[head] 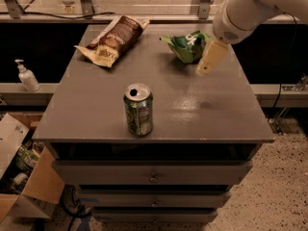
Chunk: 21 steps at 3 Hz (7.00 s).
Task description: Move green rice chip bag near green can
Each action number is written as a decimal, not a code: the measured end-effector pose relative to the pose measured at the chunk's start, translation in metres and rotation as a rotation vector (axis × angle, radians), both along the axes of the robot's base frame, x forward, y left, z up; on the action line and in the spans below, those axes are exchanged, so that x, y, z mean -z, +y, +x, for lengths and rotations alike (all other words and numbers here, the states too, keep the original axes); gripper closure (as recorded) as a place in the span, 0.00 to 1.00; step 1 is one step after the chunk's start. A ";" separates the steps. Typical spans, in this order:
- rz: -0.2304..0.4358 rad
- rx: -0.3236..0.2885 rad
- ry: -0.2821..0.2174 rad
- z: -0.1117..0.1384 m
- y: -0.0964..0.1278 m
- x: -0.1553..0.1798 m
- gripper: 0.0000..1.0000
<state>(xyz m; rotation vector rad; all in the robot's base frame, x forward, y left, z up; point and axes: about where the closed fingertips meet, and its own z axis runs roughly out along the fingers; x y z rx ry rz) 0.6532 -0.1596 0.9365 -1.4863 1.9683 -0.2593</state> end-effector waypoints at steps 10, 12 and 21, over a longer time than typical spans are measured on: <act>0.195 -0.050 -0.029 -0.021 0.019 -0.005 1.00; 0.217 -0.022 -0.009 -0.044 0.025 -0.018 1.00; 0.200 -0.093 0.273 -0.155 0.111 0.043 1.00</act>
Offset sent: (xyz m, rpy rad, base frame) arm 0.0953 0.0280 -0.0816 0.1214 0.1063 0.0214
